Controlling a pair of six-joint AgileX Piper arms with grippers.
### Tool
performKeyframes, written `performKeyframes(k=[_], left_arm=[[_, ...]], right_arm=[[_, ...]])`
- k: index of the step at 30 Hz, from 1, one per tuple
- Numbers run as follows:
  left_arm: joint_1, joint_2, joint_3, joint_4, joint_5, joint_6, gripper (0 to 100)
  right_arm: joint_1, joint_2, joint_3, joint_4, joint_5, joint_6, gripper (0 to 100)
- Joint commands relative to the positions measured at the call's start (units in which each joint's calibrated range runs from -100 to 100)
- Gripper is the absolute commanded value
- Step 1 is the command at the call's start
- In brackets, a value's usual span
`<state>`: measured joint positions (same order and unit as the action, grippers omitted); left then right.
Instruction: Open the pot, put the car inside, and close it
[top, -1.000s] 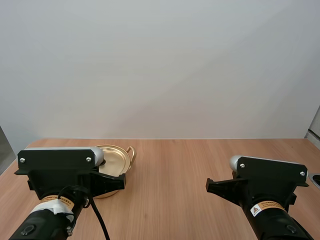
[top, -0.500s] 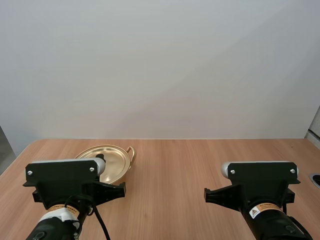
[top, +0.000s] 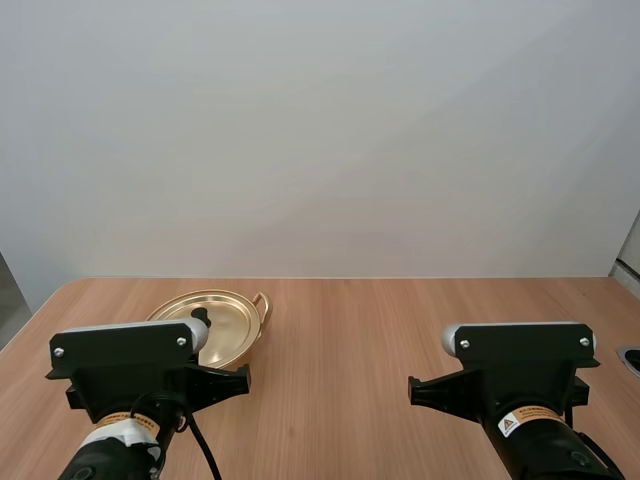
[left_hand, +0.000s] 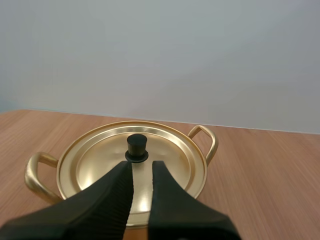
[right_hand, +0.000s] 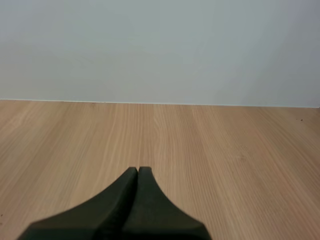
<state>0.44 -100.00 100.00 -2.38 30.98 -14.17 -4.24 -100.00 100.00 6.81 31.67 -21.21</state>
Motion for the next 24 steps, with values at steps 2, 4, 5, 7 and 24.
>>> performKeyframes(k=[2,4,5,7,24], left_arm=[[0.00,0.0,0.0,-0.1,0.1,0.0,19],[0.00,0.0,0.0,-0.1,0.1,0.0,16],[0.00,0.0,0.0,-0.1,0.1,0.0,16],[0.00,0.0,0.0,-0.1,0.1,0.0,16],[0.71,0.0,0.0,-0.1,0.9,-2.9,0]], right_arm=[[0.0,0.0,0.0,-0.2,-0.1,0.0,0],[0.0,0.0,0.0,-0.2,-0.1,0.0,0],[0.0,0.0,0.0,0.1,-0.1,0.0,0],[0.0,0.0,0.0,0.2,0.1,-0.5,0],[0.5,0.0,0.0,3.9,2.9,-9.0,0]])
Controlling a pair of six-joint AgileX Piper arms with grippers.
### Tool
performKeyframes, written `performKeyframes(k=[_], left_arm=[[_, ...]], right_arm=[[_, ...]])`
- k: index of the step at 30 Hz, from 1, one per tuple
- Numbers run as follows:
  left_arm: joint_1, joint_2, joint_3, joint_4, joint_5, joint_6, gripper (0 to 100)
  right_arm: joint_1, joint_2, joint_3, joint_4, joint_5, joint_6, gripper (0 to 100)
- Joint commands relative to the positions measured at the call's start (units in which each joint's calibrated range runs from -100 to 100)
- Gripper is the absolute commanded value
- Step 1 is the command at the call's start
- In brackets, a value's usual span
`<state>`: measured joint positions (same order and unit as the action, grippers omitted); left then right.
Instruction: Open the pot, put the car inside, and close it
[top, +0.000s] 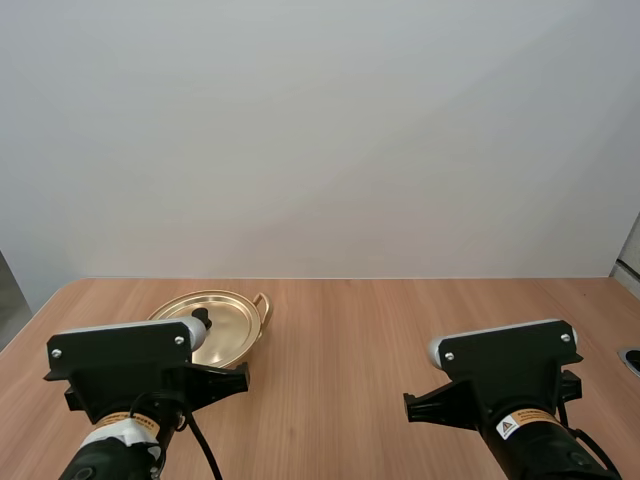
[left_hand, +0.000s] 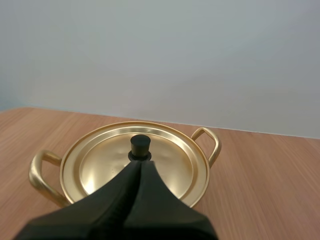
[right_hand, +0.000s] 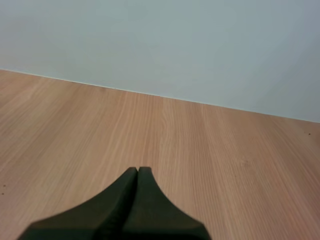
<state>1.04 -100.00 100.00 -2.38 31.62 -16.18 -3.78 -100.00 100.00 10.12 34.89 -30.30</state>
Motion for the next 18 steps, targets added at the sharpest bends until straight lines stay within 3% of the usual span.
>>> performKeyframes(k=[1,7,18], left_arm=[[0.19,0.0,0.0,-0.1,0.3,-1.0,0],[0.35,0.0,0.0,-0.1,0.4,-1.0,0],[0.34,0.0,0.0,-0.1,0.3,-1.0,0]], right_arm=[[0.0,0.0,0.0,1.8,-1.1,0.1,0],[0.0,0.0,0.0,9.0,-1.8,3.9,0],[0.8,0.0,0.0,9.1,-1.8,4.4,0]])
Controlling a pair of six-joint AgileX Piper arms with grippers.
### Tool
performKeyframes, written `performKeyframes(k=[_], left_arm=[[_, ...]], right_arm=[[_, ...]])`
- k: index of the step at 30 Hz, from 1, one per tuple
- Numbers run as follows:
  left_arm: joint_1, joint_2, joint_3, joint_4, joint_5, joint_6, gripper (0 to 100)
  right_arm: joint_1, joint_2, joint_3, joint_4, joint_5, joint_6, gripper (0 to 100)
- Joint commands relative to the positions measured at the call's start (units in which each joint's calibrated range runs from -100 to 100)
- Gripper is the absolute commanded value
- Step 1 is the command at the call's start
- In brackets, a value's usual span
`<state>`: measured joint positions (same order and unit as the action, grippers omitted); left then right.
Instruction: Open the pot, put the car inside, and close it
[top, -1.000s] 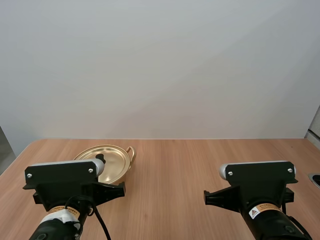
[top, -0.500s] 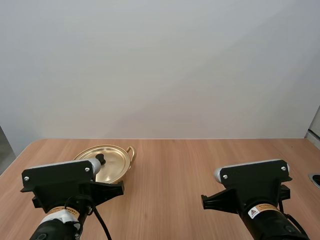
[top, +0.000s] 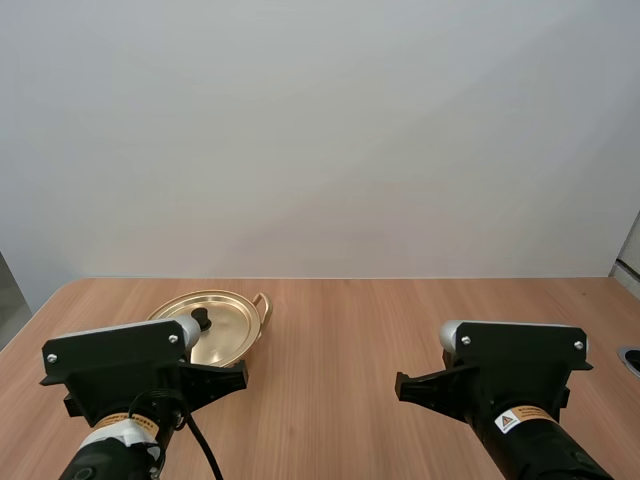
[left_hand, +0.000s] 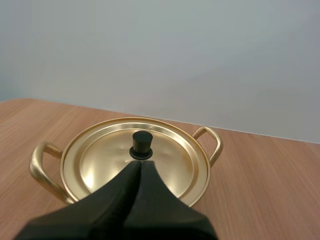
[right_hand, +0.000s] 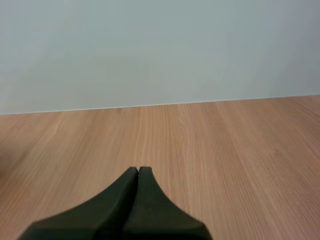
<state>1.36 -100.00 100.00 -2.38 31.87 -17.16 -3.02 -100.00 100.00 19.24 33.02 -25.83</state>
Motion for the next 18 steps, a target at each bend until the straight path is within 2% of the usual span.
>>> performKeyframes(k=[1,5,15,18], left_arm=[[0.02,0.0,0.0,-0.1,0.0,-0.1,0],[0.02,0.0,0.0,-4.0,0.0,-0.1,0],[0.02,0.0,0.0,-4.4,-0.2,-0.1,0],[0.02,0.0,0.0,-6.3,-0.2,4.9,0]], right_arm=[[0.2,0.0,0.0,0.0,0.0,-0.1,0],[0.2,0.0,0.0,-0.5,0.0,-0.1,0],[0.2,0.0,0.0,-0.6,0.0,0.2,0],[0.2,0.0,0.0,-0.6,-0.8,0.3,0]])
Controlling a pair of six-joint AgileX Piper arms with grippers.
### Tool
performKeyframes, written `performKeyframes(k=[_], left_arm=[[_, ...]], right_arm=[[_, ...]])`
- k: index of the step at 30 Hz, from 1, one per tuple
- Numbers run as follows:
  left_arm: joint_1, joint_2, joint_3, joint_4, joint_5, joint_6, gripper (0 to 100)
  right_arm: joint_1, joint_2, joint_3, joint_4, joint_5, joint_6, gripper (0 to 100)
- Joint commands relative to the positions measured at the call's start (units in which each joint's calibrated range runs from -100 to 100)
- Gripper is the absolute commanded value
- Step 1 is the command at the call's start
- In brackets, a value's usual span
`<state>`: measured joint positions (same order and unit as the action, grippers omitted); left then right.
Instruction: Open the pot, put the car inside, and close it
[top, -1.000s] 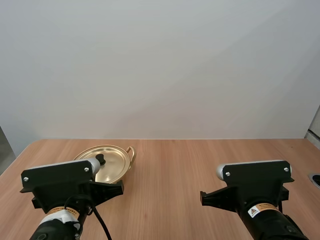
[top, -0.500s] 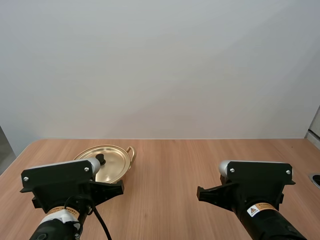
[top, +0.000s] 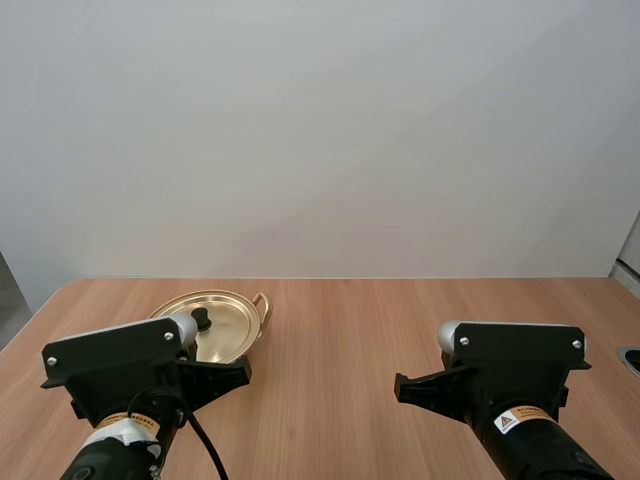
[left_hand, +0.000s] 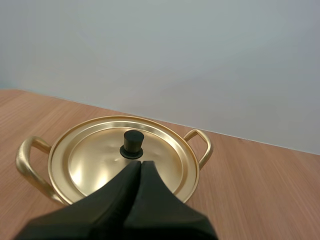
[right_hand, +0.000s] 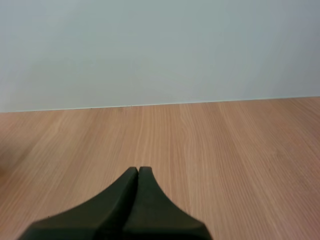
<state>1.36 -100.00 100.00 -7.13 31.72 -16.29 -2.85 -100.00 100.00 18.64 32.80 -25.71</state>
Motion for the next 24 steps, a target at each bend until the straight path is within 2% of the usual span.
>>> performKeyframes(k=[1,3,10,24], left_arm=[[0.02,0.0,0.0,-3.4,0.2,8.0,0],[0.02,0.0,0.0,-6.5,0.2,12.0,0],[0.02,0.0,0.0,-8.8,1.6,12.4,0],[0.02,0.0,0.0,-8.9,1.8,12.4,0]], right_arm=[[0.0,0.0,0.0,-0.5,-1.5,0.9,0],[0.0,0.0,0.0,-2.1,-1.7,3.4,0],[0.0,0.0,0.0,-11.5,-0.2,11.0,0],[0.0,0.0,0.0,-11.6,-0.4,11.2,0]])
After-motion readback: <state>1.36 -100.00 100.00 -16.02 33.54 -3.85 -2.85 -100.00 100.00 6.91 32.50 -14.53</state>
